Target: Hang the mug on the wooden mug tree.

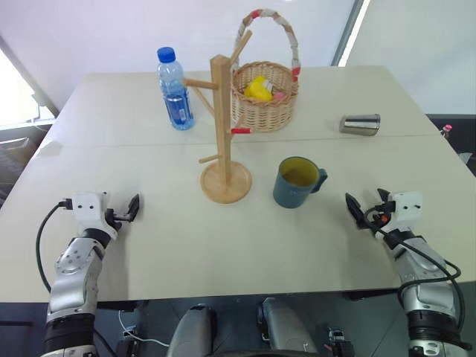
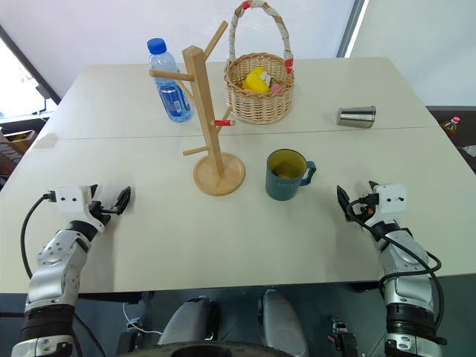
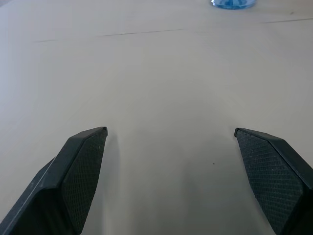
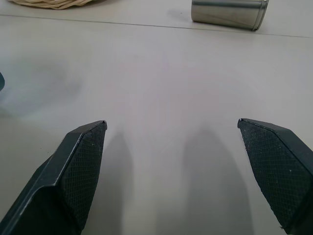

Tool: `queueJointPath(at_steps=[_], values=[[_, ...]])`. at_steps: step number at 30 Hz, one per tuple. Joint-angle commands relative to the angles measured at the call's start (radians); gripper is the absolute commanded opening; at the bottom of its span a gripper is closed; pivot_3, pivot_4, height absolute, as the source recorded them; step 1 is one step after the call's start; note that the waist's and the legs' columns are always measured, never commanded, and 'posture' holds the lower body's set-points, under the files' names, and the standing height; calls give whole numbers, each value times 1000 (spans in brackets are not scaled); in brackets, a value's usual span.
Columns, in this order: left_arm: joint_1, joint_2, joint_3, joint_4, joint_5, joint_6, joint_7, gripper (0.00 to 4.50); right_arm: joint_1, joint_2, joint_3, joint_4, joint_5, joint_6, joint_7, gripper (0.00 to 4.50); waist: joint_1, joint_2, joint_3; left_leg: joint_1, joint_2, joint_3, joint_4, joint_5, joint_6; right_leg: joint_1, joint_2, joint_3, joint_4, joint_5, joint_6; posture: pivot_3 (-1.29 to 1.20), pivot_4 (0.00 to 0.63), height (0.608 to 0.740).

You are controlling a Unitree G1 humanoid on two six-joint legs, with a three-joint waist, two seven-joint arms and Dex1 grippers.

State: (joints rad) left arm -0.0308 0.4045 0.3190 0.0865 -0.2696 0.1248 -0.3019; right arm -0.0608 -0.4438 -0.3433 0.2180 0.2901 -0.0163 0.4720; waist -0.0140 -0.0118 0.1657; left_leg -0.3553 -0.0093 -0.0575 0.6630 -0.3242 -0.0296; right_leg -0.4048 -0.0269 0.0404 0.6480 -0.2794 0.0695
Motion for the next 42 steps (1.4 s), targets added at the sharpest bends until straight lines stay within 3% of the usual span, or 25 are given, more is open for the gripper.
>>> queueJointPath(at_steps=[1,17,29,42], values=[[19,3,14,-23,-3,8,-2,4500,-10,-12,-13,-19,7,-23,4,4457,0,0,0,0,0,0,0,0,0,0,0,0,0,0,0,0,150,740],[110,-23,-7,-188,-36,31,-63,4500,33,-10,-2,-73,7,-11,26,4457,1,0,0,0,0,0,0,0,0,0,0,0,-1,0,0,0,150,740],[178,9,-205,-360,-94,16,-351,4500,99,-18,50,-201,5,-29,108,4457,2,0,0,0,0,0,0,0,0,0,-1,0,-1,0,-1,0,150,740],[158,43,-318,-423,-105,36,-465,4500,2,5,98,-228,-14,-30,59,4457,3,0,0,0,0,0,0,0,0,0,0,0,-1,0,-1,0,150,740]])
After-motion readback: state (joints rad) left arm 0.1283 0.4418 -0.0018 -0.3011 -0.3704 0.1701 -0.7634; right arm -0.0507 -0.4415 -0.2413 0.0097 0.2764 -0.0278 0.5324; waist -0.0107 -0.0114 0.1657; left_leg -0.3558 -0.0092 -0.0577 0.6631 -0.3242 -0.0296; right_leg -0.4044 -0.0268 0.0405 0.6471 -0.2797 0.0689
